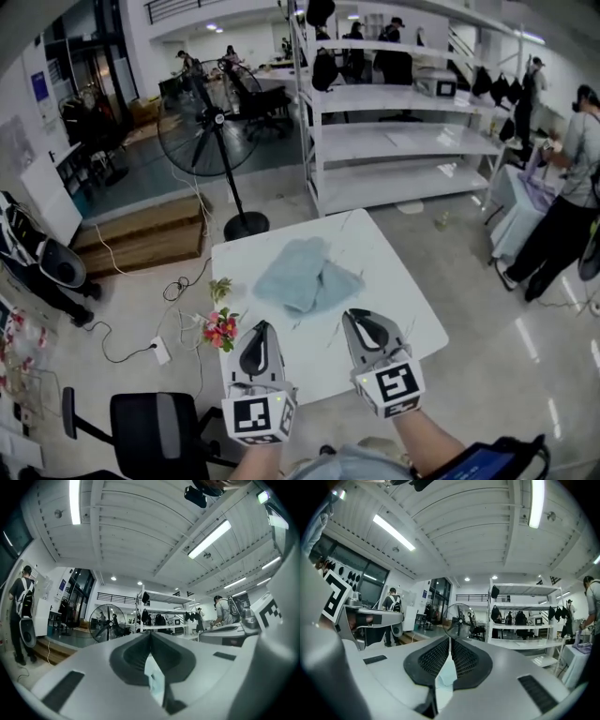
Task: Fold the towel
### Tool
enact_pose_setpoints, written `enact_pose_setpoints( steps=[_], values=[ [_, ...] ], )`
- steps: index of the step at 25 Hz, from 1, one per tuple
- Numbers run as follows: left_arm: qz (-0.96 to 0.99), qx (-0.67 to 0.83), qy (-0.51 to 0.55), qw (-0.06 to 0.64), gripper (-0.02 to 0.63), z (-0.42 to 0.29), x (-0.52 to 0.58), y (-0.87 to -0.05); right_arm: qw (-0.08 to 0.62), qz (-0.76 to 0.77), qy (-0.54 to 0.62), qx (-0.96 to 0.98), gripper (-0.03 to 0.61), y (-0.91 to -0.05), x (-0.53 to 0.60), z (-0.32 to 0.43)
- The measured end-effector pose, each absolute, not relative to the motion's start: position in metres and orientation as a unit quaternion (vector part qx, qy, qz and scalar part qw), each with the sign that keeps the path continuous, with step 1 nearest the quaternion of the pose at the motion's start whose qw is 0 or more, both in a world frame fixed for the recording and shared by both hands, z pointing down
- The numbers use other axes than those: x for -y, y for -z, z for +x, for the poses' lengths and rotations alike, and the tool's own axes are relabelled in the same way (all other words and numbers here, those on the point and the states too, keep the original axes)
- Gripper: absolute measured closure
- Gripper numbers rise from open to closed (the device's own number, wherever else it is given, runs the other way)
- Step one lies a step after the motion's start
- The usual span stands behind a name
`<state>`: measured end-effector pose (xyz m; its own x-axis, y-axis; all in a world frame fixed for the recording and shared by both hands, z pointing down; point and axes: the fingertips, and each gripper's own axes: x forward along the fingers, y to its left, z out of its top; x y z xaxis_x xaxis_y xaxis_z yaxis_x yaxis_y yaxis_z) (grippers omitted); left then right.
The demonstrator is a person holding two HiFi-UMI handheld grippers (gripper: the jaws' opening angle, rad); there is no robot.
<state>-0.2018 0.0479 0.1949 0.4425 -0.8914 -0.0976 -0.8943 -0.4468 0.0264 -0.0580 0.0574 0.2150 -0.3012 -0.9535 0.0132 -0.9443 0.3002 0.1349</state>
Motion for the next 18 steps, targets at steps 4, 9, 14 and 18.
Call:
enact_pose_setpoints(
  steps=[4,9,14,18],
  values=[
    [-0.853,-0.521,-0.044,0.015,0.606,-0.199,-0.036,-0.198,0.047,0.596,0.047,0.8,0.548,-0.217,-0.047,-0.053],
    [-0.852,-0.523,-0.029,0.004,0.606,-0.193,-0.018,-0.212,0.053,0.595,0.038,0.801,0.548,-0.228,-0.03,-0.045],
    [-0.846,-0.532,-0.009,-0.012,0.606,-0.177,0.01,-0.236,0.066,0.59,0.022,0.805,0.547,-0.246,-0.001,-0.024],
    [-0.84,-0.542,0.009,-0.021,0.606,-0.167,0.032,-0.26,0.079,0.584,0.005,0.808,0.546,-0.263,0.023,-0.008]
  ],
)
